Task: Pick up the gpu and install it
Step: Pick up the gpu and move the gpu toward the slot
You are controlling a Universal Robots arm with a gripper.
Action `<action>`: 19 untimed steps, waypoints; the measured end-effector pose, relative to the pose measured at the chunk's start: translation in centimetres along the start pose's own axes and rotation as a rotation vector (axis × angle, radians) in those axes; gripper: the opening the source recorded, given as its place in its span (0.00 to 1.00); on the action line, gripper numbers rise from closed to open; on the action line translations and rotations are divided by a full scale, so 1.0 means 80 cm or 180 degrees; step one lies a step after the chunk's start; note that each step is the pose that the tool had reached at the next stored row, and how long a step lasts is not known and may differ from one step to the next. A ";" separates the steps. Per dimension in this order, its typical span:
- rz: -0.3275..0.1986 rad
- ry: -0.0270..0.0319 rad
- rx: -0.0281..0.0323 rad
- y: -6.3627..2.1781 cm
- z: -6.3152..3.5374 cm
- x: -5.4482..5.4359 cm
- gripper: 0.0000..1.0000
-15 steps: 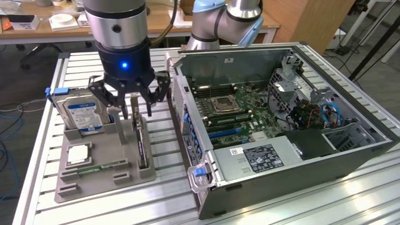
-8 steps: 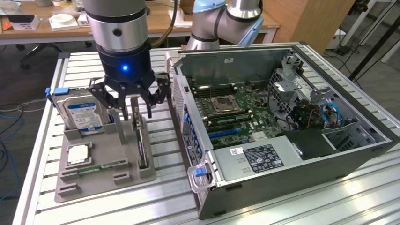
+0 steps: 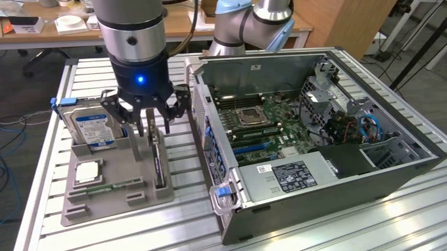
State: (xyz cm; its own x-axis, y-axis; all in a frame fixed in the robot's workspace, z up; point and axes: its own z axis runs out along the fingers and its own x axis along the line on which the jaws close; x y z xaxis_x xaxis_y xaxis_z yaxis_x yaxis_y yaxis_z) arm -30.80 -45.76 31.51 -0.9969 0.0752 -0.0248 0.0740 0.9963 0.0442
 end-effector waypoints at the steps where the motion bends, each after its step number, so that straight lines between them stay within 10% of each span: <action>1: 0.0000 0.0000 0.0000 0.000 0.001 0.000 0.53; 19: 0.0000 0.0000 0.0000 -0.001 0.024 0.001 0.53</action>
State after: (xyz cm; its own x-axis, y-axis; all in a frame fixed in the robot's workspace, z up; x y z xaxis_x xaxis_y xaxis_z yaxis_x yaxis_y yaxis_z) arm -30.80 -45.78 29.62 -0.9969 0.0752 -0.0248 0.0741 0.9963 0.0442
